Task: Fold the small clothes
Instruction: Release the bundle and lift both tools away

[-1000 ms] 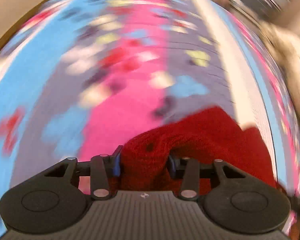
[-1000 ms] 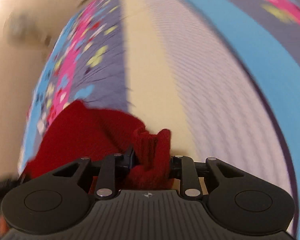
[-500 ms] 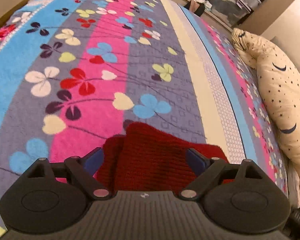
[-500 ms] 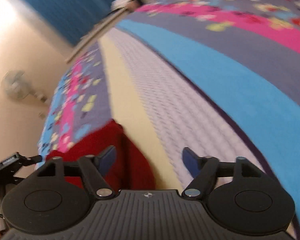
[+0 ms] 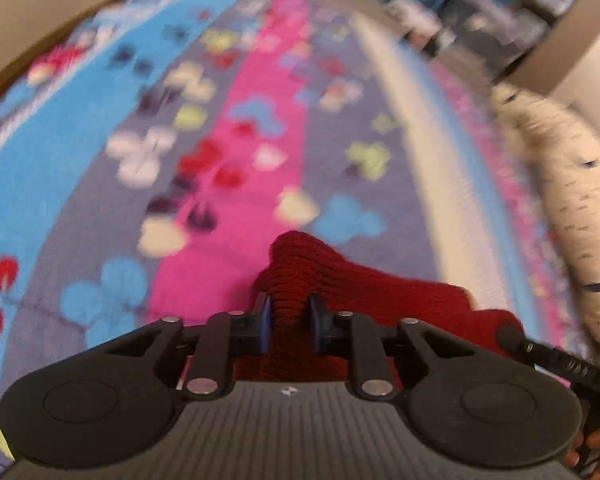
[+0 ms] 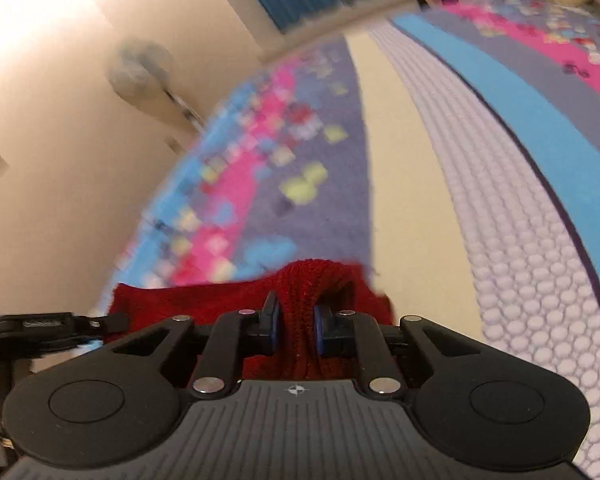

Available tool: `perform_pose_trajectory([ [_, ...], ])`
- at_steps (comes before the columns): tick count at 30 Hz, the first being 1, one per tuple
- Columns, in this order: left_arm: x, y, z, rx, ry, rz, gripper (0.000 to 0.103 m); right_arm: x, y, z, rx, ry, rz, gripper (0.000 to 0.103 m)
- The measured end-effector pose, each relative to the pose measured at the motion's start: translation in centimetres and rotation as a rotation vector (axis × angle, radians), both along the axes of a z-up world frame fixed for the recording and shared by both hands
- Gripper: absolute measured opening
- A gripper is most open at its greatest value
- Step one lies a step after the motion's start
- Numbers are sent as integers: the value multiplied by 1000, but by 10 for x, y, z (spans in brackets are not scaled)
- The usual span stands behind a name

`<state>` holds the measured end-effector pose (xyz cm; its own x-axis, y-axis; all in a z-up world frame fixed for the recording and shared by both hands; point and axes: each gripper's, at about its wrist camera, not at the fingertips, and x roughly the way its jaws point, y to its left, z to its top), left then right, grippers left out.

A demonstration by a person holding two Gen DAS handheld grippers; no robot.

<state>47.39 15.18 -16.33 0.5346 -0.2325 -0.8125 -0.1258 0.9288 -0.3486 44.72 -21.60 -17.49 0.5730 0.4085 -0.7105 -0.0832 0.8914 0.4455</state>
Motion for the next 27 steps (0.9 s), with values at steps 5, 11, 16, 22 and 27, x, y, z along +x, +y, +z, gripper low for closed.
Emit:
perform_pose_trajectory([
  [5, -5, -1, -2, 86, -7, 94, 89, -22, -6, 3, -35, -41, -141, 67],
  [11, -90, 9, 18, 73, -18, 91, 93, -111, -31, 52, -124, -188, -120, 59],
  [16, -152, -10, 1, 129, 0, 67, 97, -181, -4, 26, -297, -146, 28, 20],
  [22, -180, -16, 32, 197, 6, 80, 102, -177, 0, 18, -357, -92, -60, 41],
  [27, -251, -61, 101, 322, -93, -48, 103, -248, 7, 104, -387, -221, 3, 93],
])
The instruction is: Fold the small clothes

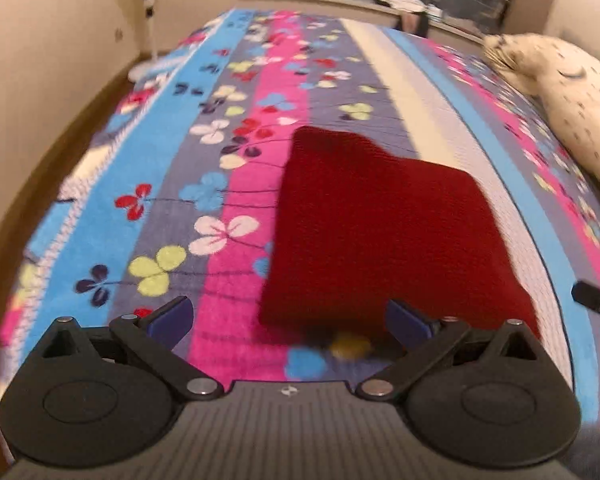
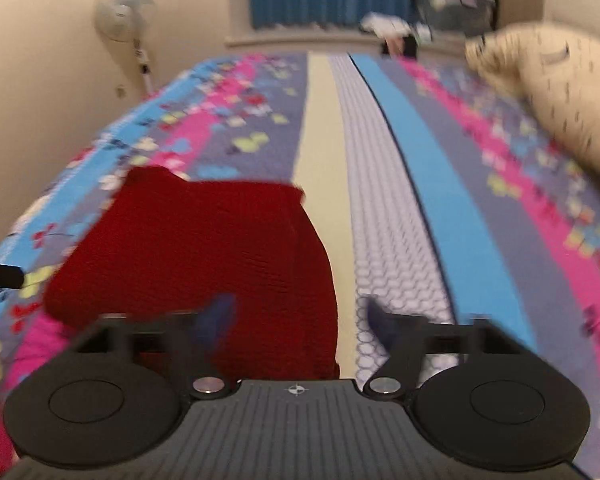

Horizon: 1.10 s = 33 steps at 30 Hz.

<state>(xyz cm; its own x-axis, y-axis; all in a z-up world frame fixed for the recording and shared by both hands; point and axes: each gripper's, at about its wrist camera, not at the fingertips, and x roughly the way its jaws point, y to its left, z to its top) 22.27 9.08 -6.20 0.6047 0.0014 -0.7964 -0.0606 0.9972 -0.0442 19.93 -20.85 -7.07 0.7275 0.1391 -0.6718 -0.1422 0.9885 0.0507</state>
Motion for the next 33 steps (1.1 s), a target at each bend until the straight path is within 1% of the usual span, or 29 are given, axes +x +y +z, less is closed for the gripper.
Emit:
perform_pose_trajectory([
  [2, -28, -16, 15, 3, -7, -8, 103, -31, 6, 19, 14, -16, 32, 94],
  [5, -66, -33, 31, -6, -11, -9, 103, -77, 12, 36, 34, -42, -3, 96],
  [8, -96, -42, 38, 3, -15, -28, 103, -108, 17, 38, 50, -33, -21, 97],
  [10, -110, -44, 41, 15, -20, -23, 103, -121, 22, 37, 45, -11, -7, 97],
  [13, -127, -45, 43, 26, -14, -2, 103, -142, 31, 39, 23, -22, 3, 97],
  [16, -140, -42, 48, 44, -29, 7, 103, -159, 36, 45, 22, -36, 15, 97],
  [20, -150, -40, 54, 72, -47, 18, 103, -167, 40, 50, 5, -50, 24, 97],
  [33, -153, -41, 54, 77, -42, 3, 103, -173, 44, 53, -12, -65, 34, 97],
])
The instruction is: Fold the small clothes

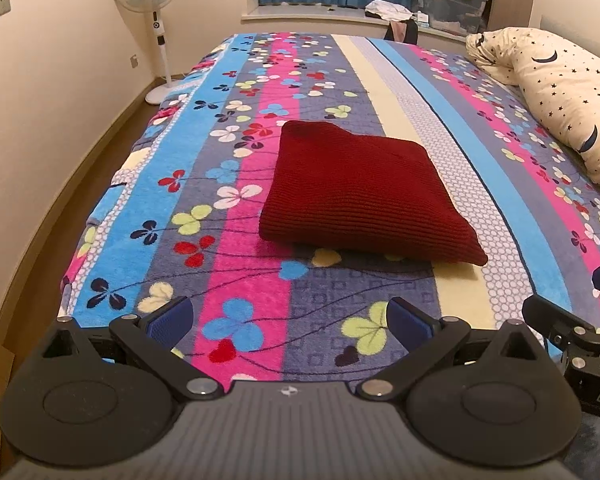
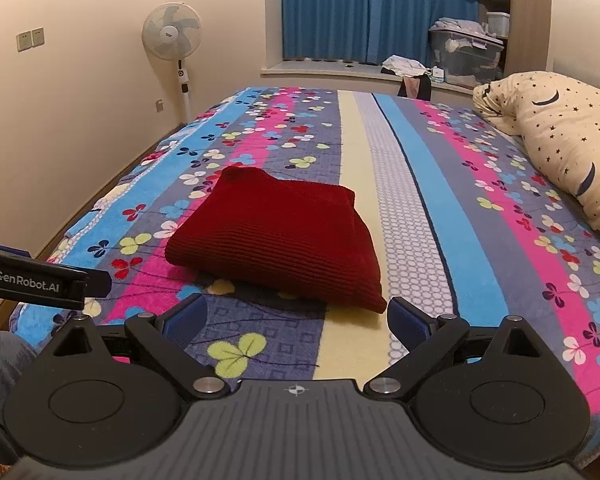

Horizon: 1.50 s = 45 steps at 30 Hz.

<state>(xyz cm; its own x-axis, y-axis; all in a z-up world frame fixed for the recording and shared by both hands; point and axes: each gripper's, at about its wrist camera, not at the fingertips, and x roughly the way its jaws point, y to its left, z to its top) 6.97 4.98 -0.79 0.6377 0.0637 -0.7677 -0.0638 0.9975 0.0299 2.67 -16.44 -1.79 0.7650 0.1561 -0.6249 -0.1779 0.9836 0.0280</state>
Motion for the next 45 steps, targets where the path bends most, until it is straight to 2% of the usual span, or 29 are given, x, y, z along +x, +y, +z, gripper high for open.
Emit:
perform_pose_trajectory([
  [45, 2, -6, -4, 36, 13, -8, 103, 0, 2, -3, -6, 16, 23, 97],
])
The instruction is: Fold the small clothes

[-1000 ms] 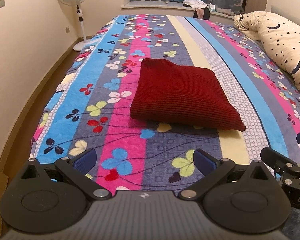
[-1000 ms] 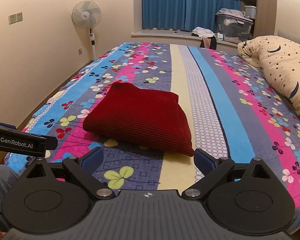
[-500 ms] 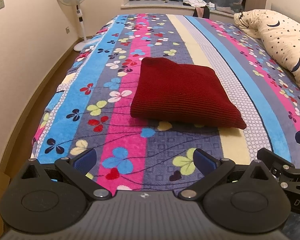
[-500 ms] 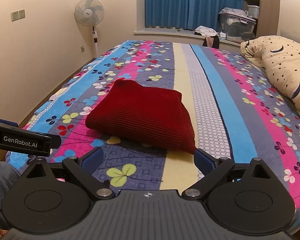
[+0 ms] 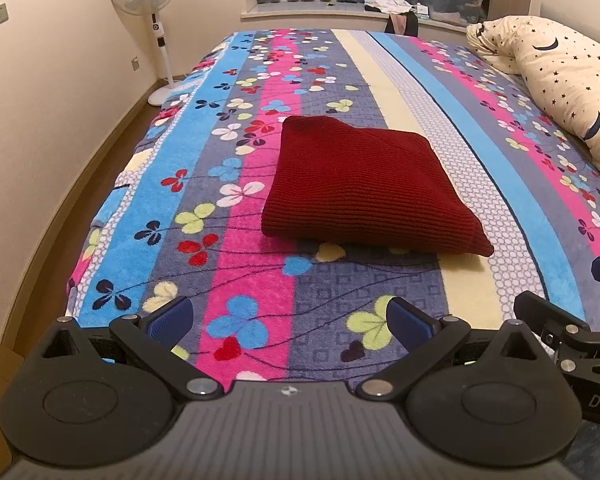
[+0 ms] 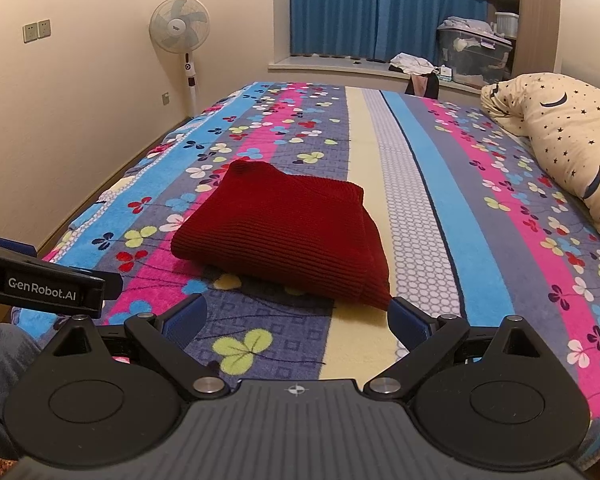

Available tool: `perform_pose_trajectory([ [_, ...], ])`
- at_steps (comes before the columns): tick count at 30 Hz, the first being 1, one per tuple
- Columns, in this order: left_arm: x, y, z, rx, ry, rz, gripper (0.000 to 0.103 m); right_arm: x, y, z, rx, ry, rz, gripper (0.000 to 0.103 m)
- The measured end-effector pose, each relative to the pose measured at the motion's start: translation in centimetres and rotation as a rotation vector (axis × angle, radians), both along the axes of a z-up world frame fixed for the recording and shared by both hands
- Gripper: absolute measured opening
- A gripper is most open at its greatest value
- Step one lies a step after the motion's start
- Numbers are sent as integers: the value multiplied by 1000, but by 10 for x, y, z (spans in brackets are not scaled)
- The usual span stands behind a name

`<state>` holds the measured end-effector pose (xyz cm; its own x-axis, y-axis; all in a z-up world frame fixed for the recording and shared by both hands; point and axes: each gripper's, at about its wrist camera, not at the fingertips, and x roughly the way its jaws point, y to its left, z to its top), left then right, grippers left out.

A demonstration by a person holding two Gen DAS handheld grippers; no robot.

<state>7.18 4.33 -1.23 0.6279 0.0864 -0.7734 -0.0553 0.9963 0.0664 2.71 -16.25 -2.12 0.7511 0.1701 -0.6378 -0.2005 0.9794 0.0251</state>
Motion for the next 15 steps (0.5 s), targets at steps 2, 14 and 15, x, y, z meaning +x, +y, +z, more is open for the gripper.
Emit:
perform_pose_trajectory([
  [2, 0, 0, 0, 0, -1, 1, 103, 0, 0, 0, 0, -1, 2, 97],
  [14, -1, -1, 0, 24, -8, -20, 103, 0, 2, 0, 0, -1, 1, 97],
  [15, -1, -1, 0, 14, -2, -18, 103, 0, 2, 0, 1, 0, 2, 97],
])
